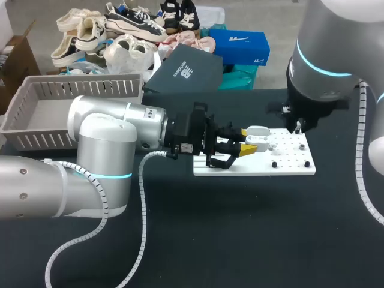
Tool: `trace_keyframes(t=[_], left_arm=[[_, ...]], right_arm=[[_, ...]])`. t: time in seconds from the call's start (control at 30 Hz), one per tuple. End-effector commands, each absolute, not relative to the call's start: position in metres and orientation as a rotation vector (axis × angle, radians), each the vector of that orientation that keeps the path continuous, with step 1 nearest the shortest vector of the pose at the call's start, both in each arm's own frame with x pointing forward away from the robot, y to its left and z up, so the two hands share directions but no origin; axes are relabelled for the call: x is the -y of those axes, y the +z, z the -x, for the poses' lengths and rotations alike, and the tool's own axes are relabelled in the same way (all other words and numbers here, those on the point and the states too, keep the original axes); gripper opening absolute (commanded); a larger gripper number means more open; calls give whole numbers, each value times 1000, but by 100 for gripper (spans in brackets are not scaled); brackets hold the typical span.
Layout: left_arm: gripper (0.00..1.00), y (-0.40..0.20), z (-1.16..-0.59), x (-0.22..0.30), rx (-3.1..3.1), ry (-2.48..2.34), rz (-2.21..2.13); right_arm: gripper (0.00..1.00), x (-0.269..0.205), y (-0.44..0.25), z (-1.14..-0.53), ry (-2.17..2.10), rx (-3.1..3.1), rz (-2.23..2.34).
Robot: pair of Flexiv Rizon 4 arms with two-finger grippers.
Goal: Pick up each earbud case from the left stands, insert the matching earbuds, close the lid, and place the case in the box.
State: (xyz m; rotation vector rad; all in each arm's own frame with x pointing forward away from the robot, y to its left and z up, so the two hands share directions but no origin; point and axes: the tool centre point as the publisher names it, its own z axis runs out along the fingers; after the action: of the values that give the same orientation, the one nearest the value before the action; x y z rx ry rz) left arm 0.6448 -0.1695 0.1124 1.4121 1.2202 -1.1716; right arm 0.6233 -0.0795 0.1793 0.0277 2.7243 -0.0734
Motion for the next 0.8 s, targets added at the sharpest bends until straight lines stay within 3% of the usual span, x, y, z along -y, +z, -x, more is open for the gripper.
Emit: trace_keyframes(t=[0.03, 0.33, 0.8], left_arm=[[0, 112, -645, 170, -1218, -1172, -1411], [0, 112, -645, 170, -1218, -1172, -1411], [0, 112, -645, 170, -1218, -1172, -1411]], right_arm=[[0, 69, 182, -611, -82, -2735, -24], [0, 44, 181, -606, -67, -2744, -25], [0, 42, 183, -609, -80, -2747, -44]])
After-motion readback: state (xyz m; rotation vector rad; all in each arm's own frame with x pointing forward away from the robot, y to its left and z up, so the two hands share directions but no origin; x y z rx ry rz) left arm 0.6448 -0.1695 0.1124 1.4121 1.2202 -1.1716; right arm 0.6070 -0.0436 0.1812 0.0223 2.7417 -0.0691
